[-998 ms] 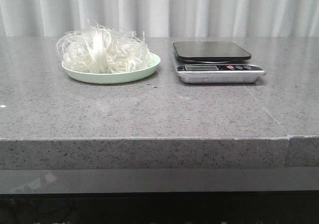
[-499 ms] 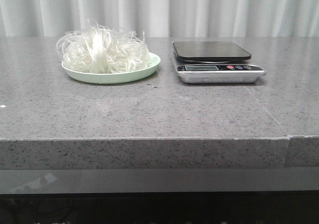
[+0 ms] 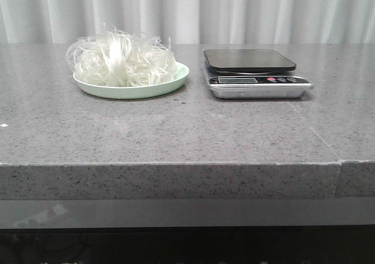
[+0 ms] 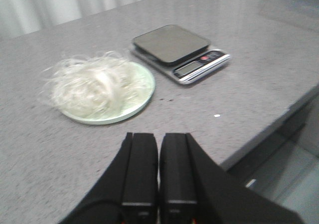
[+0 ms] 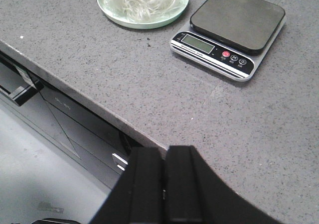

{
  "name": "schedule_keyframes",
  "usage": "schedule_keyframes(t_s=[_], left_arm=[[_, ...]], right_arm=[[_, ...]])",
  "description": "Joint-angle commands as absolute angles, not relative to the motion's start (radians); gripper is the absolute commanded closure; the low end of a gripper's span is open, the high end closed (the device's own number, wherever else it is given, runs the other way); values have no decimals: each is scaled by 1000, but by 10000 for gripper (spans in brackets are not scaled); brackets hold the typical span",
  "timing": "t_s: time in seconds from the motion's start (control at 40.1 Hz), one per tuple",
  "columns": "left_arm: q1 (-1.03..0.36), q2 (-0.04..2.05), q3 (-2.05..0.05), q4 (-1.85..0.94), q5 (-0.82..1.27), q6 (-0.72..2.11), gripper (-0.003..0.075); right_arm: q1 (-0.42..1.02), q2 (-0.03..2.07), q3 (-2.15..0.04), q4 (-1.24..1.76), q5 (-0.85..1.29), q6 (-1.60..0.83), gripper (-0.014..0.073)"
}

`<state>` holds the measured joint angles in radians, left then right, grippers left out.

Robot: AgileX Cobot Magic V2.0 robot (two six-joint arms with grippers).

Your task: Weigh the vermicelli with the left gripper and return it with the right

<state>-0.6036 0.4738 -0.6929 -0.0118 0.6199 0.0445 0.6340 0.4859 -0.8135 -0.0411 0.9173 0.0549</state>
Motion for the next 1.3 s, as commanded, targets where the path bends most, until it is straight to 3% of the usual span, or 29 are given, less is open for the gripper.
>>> schedule_keyframes(t_s=[0.0,0.299,0.574,0.748,1.272], left_arm=[[-523,458,-657,-17,490,40,565],[-267,238,-297,-20,132,40,565],[-117,12,-41,-20,65,40,565],[-94,-27,44,-38,11,38,565],[-96,-28,42,-50,11,32,565]], right_arm=[[630,492,-838,-54,860,53,437],[630,492,-838,-54,860,53,437],[630,492,-838,-54,860,53,437],[630,492,-838,-54,861,53,437],[630,492,-838,-54,862,53,437]])
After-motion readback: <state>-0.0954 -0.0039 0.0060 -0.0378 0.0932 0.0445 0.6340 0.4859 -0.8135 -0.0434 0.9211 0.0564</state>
